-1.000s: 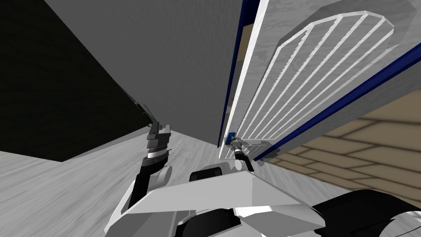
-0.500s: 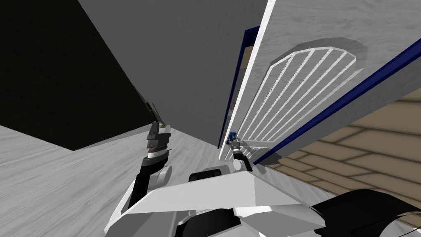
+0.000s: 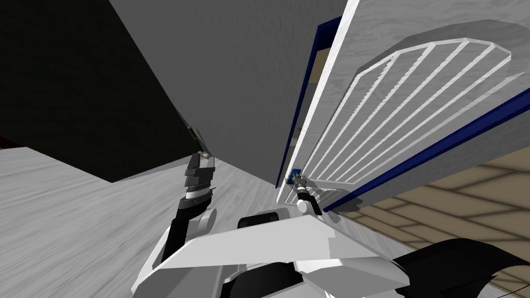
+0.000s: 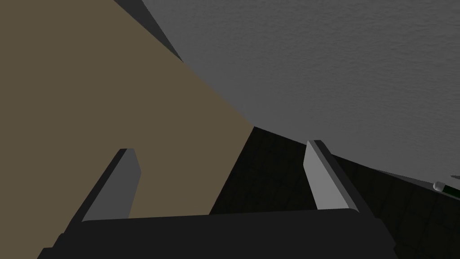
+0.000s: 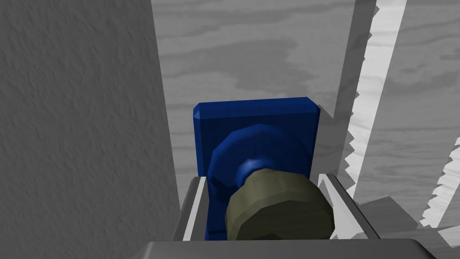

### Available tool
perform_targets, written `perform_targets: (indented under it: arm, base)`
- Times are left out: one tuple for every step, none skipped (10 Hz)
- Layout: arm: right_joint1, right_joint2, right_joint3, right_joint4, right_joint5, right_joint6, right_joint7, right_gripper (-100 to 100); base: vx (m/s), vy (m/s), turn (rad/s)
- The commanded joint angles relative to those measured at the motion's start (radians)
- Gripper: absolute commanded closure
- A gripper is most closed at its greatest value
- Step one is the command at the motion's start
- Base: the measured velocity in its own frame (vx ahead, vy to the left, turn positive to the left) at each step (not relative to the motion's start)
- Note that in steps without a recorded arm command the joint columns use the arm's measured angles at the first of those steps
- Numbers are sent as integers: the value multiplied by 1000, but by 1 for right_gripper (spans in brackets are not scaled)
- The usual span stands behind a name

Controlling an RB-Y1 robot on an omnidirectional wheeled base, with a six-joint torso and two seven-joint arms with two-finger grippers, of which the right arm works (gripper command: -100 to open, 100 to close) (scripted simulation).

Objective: Pull the door open

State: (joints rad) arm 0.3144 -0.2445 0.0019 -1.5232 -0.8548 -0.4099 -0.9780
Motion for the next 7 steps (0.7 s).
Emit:
perform_targets:
  arm:
    - [0, 2, 3, -1, 1, 3, 3, 100]
    - [0, 2, 3, -1, 1, 3, 3, 100]
    - [0, 2, 3, -1, 1, 3, 3, 100]
    - [0, 2, 3, -1, 1, 3, 3, 100]
    - [0, 2, 3, -1, 1, 3, 3, 100]
    - [0, -20, 8, 4, -3, -4, -17, 100]
    - [0, -31, 14, 6, -4, -6, -28, 100]
  base:
    - [-7, -7, -23]
    - [-9, 0, 17]
    - [-7, 1, 3]
    - [0, 0, 0]
    - [0, 0, 0]
    - [-105, -45, 181]
    - [-204, -72, 216]
